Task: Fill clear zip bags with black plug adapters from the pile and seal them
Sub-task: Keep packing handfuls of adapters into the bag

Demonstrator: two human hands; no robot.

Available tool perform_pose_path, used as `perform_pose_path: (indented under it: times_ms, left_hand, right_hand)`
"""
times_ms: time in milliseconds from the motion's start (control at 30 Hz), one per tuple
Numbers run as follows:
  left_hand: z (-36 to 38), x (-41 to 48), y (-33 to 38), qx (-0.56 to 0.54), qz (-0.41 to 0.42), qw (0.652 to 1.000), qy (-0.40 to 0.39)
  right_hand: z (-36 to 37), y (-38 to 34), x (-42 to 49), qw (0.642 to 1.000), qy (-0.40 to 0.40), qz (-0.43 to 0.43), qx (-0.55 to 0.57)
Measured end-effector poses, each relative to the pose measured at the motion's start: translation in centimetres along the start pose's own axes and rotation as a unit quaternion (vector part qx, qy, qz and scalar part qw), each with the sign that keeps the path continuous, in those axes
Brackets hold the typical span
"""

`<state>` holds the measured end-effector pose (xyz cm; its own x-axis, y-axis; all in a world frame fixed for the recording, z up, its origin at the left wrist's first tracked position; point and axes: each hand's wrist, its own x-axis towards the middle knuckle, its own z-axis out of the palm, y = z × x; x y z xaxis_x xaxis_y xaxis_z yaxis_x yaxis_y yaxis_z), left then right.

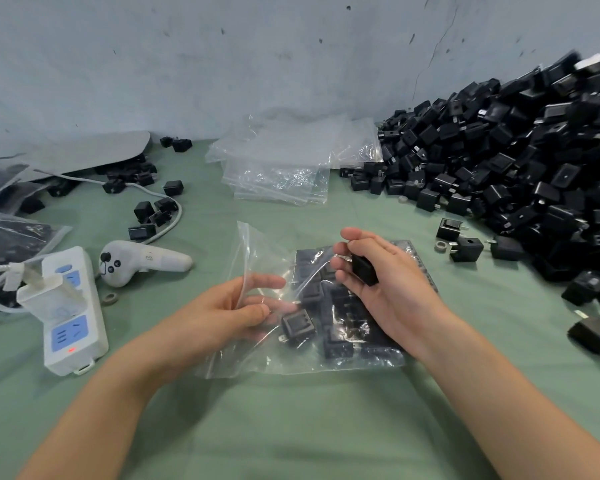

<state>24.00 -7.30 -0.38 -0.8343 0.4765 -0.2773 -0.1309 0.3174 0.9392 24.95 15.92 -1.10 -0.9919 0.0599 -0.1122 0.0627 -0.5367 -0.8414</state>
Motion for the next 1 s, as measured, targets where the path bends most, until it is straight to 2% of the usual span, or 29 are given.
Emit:
perform_pose_path:
  times_ms: [100, 200, 300, 433, 533, 833, 1000]
  left_hand:
    - [0.5, 0.1, 0.2, -0.011, 0.000, 1.000, 0.003]
    - [0.4, 0.1, 0.1, -0.047, -0.002, 0.997, 0.060]
    - [-0.1, 0.1, 0.0, -0.081, -0.044, 0.990, 0.107]
    - [-0.1, 0.2, 0.1, -0.073, -0.100, 0.992, 0.033]
    - [-0.2, 0.3, 0.2, -0.043, -0.096, 0.994, -0.009]
    - [-0.2, 0.3, 0.1, -0.119, -0.075, 0.990, -0.007]
    - [0.0, 0.4, 0.0, -0.079, -0.067, 0.994, -0.023]
  right_hand:
    - [0.1, 0.0, 0.0, 1.000, 0.003, 0.001, 0.000]
    - [0.2, -0.1, -0.1, 1.000, 0.004, 0.000, 0.003]
    - [0.2, -0.2, -0.3, 1.000, 0.002, -0.002, 0.002]
    - [0.4, -0.2, -0.4, 1.000, 0.001, -0.006, 0.000]
    - [0.4, -0.3, -0.4, 1.000, 0.000, -0.010, 0.004]
    - [0.5, -1.1, -0.2, 0.999, 0.010, -0.032, 0.009]
    - [0.6, -1.0, -0.4, 0.999, 0.013, -0.030, 0.002]
